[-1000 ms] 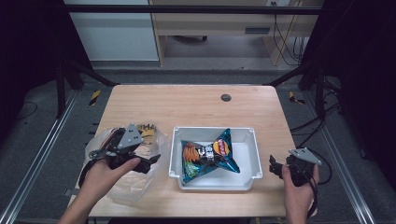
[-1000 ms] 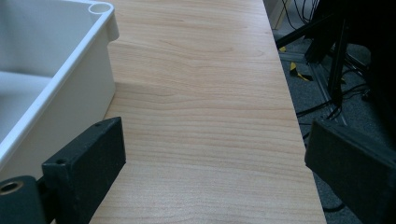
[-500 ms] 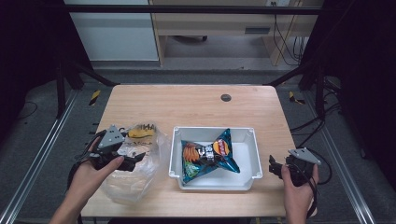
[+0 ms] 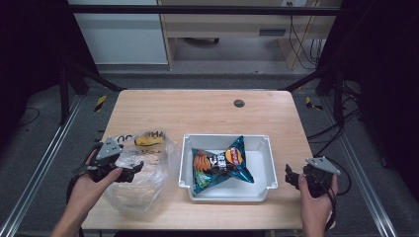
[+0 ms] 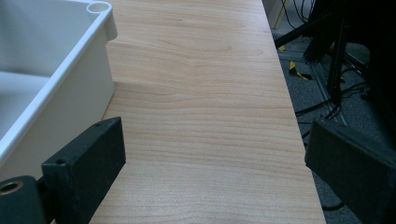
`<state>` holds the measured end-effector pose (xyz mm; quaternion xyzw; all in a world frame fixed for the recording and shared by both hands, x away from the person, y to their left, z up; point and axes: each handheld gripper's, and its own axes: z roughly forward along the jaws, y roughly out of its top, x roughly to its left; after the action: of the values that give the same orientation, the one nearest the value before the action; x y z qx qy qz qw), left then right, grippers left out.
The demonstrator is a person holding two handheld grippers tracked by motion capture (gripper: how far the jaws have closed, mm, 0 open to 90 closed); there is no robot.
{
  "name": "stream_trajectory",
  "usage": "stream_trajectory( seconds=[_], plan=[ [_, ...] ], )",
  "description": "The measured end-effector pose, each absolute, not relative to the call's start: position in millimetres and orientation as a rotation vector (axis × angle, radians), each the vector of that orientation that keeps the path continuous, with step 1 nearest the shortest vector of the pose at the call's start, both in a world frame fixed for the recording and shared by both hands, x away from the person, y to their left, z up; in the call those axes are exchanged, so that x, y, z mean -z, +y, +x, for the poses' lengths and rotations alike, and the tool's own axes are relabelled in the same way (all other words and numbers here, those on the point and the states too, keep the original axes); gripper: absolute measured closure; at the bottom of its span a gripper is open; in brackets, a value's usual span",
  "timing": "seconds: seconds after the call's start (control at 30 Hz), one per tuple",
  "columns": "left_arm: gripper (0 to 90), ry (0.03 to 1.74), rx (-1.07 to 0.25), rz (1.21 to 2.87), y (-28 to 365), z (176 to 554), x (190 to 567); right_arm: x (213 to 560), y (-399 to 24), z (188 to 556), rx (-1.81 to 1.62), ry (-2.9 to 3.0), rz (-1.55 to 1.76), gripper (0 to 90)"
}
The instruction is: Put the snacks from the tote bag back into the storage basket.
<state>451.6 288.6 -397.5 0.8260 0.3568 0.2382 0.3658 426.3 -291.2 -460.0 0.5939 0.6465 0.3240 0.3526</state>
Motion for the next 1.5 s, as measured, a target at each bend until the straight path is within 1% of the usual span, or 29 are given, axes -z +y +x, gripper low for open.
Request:
stream_trajectory(
  seconds=[0.27,0.73,1.2,1.5],
  plan=[
    [5.2,0.978,-0.646,2.079,309.4,451.0,414.0,460.3,-290.2,426.7,-0.834,1.677,1.537,5.6],
    [5.1,1.036,-0.680,2.082,331.8,449.1,445.9,460.1,-290.3,426.4,-0.838,1.680,1.536,5.6],
    [5.3,1.088,-0.722,2.072,352.0,445.1,462.6,460.9,-290.2,427.0,-0.831,1.685,1.532,5.5],
    [5.3,1.099,-0.746,2.064,356.5,440.4,471.9,460.8,-290.0,426.8,-0.830,1.686,1.535,5.5]
  ],
)
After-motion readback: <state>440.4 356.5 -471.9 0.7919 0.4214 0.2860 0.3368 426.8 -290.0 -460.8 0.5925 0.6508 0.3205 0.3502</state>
